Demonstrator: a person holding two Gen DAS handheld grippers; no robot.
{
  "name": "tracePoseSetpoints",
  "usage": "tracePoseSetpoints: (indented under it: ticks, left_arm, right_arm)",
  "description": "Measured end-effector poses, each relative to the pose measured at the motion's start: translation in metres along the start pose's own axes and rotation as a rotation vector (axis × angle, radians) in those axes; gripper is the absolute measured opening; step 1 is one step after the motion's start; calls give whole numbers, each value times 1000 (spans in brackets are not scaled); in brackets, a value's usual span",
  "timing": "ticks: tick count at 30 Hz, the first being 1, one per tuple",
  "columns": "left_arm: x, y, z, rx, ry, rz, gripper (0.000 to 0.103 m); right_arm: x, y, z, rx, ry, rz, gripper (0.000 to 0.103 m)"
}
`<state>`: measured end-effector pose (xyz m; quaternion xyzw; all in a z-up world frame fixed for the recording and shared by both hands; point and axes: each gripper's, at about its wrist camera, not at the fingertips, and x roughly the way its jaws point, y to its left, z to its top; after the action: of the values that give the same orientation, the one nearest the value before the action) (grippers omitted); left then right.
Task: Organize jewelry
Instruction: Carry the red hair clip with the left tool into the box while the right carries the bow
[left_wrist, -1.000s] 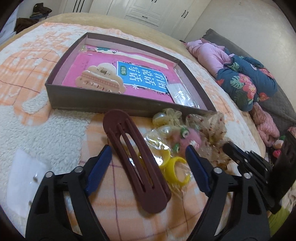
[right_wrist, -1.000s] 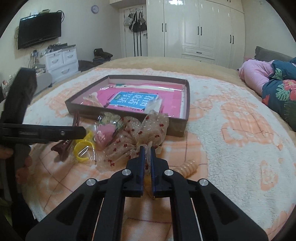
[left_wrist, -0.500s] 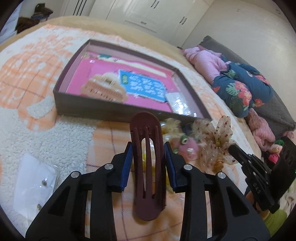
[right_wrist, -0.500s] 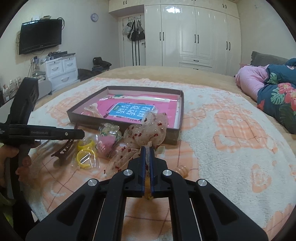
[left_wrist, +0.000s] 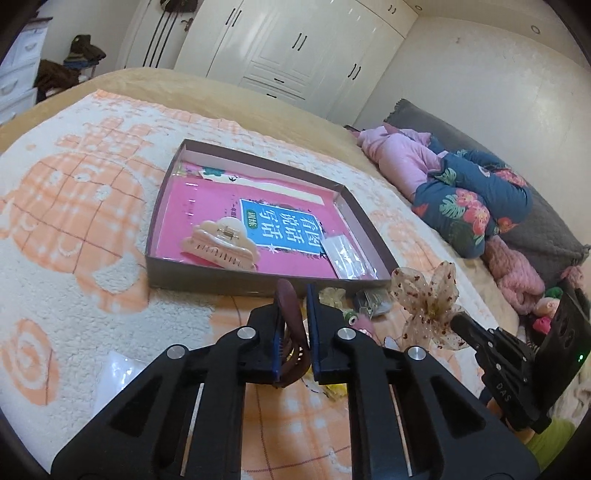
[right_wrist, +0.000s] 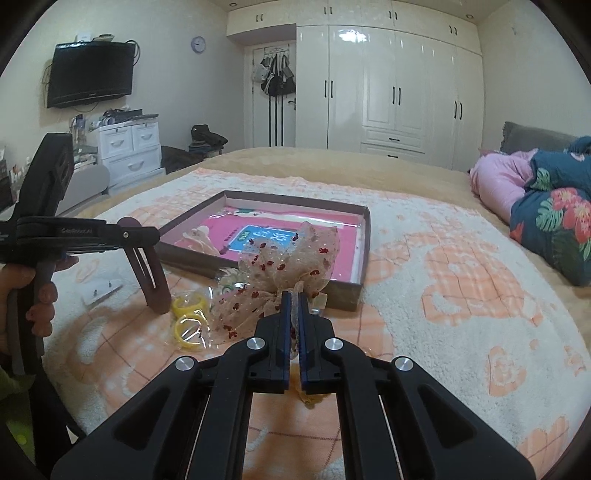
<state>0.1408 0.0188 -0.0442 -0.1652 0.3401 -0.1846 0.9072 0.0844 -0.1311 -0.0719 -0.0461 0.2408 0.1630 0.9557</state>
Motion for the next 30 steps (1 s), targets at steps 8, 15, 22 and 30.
tracePoseSetpoints:
  ticks: [8, 15, 22, 30]
  left_arm:
    - [-12, -2, 1, 23, -29, -22, 3]
    - [-27, -6, 12, 30, -76, -52, 3]
    - [-29, -16, 33, 64, -109, -66, 3]
    - [-15, -26, 60, 88, -125, -77, 3]
  right_arm:
    - [-1, 6, 4, -7, -1, -10, 4]
    - [-11, 10, 18, -31, -49, -14, 4]
    - [-10, 10, 42, -62, -95, -27, 4]
    - [4, 6, 61, -67, -105, -47, 4]
